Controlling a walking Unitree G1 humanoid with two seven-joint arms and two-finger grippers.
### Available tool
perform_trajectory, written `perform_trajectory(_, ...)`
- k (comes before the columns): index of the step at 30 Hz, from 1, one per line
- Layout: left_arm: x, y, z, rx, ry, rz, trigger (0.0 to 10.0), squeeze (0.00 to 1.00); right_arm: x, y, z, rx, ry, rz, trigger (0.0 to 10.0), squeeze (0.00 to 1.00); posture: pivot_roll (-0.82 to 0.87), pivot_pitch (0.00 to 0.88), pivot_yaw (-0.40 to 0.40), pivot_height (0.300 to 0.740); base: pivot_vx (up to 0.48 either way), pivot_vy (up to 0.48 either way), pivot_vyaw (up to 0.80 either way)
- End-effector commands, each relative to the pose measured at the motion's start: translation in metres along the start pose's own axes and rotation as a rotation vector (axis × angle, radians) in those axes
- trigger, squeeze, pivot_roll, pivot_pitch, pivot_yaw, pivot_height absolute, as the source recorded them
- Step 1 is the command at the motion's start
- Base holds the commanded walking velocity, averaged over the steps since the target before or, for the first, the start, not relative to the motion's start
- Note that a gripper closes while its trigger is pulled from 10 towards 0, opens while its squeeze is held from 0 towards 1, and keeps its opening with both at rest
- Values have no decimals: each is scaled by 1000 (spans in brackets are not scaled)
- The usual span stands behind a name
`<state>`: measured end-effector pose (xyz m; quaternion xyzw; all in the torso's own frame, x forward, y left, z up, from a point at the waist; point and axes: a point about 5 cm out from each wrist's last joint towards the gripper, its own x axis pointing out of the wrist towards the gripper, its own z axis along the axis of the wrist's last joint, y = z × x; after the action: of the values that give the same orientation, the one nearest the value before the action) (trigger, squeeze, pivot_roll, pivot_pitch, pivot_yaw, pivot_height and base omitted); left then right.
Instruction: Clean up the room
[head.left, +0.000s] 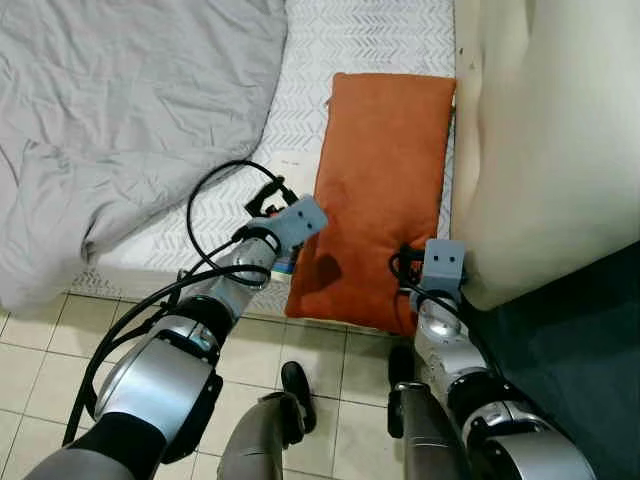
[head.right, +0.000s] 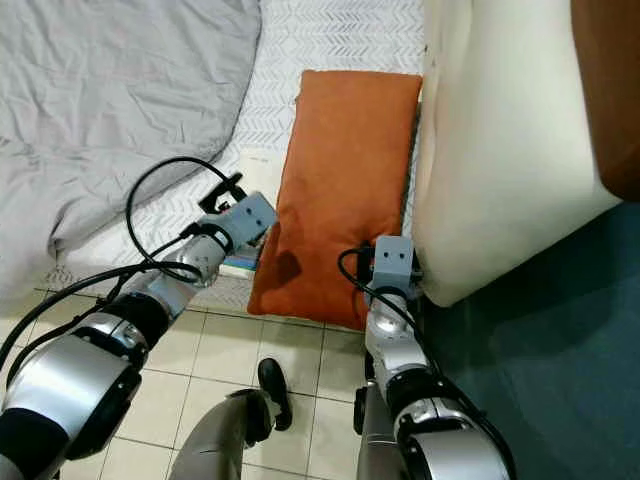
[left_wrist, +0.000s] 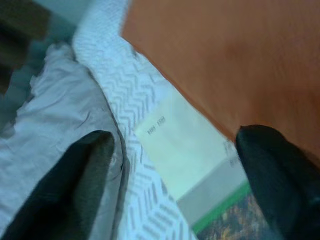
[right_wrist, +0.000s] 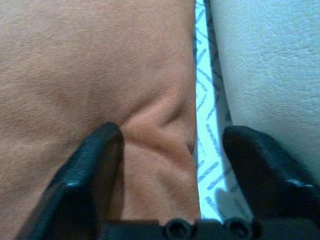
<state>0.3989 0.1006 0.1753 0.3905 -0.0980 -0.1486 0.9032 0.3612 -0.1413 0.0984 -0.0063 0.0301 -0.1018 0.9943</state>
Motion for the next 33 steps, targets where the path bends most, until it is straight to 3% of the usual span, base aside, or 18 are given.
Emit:
perform_trajectory(1,-2,10,-3,-42,-8,22,10000,1000,-1,-14,-12,35,60,-72,10000,1000,-173,537,129,740,0,0,0)
perform_trajectory(5,-7,15,-9,-132,-38,30,10000,1000,1,-11,-6,39,37,-67,10000,1000,-161,529,129,740,0,0,0)
perform_trajectory(8,-20,20,-21,-217,-75,45,10000,1000,6,-13,6,26,-23,-68,10000,1000,-140,524,123,740,0,0,0)
perform_trajectory(10,-20,20,-21,-217,-75,45,10000,1000,6,-13,6,26,-23,-68,10000,1000,-140,524,123,740,0,0,0)
perform_trajectory(11,-28,20,-28,-286,-91,45,10000,1000,8,-13,7,44,-18,-58,10000,1000,-123,521,120,740,0,0,0)
perform_trajectory(13,-50,5,-41,-442,-84,-9,10000,969,7,-7,-2,170,79,-4,10000,1000,-108,512,118,740,0,0,0)
perform_trajectory(14,-62,-6,-43,-512,-70,-44,10000,0,6,-3,-6,244,126,27,10000,0,-103,499,113,740,0,0,0)
perform_trajectory(15,-62,-6,-43,-512,-70,-44,10000,0,6,-3,-6,244,126,27,10000,0,-103,499,113,740,0,0,0)
perform_trajectory(16,-72,-15,-44,-559,-59,-71,10000,0,5,0,-9,295,155,47,10000,0,-103,499,113,740,0,0,0)
perform_trajectory(17,-82,-21,-44,-605,-46,-79,10000,0,5,1,-11,332,176,54,0,0,-98,494,111,740,0,0,0)
perform_trajectory(18,-93,-29,-45,-670,-17,-91,10000,0,6,0,-11,369,189,55,0,0,-94,486,108,740,0,0,0)
perform_trajectory(19,-93,-29,-45,-670,-17,-91,10000,0,6,0,-11,369,189,55,0,0,-94,486,108,740,0,0,0)
perform_trajectory(21,-111,-43,-47,-802,32,-132,10000,0,8,-3,-11,425,209,41,0,0,-93,481,105,740,0,0,0)
perform_trajectory(23,-132,-55,-49,-867,63,-186,10000,0,10,-4,-8,471,216,52,0,0,-85,474,98,740,0,0,0)
perform_trajectory(24,-132,-55,-49,-867,63,-186,10000,0,10,-4,-8,471,216,52,0,0,-85,474,98,740,0,0,0)
perform_trajectory(26,-149,-63,-52,-754,19,-220,10000,0,13,-4,-4,517,221,65,0,0,-79,475,88,740,0,0,0)
perform_trajectory(29,-152,-64,-52,-721,3,-226,10000,0,14,-4,-3,527,222,70,0,0,-79,475,87,740,0,0,0)
perform_trajectory(33,-161,-79,-52,-596,10,-287,10000,0,17,-1,4,550,199,82,0,0,-96,482,75,740,0,0,0)
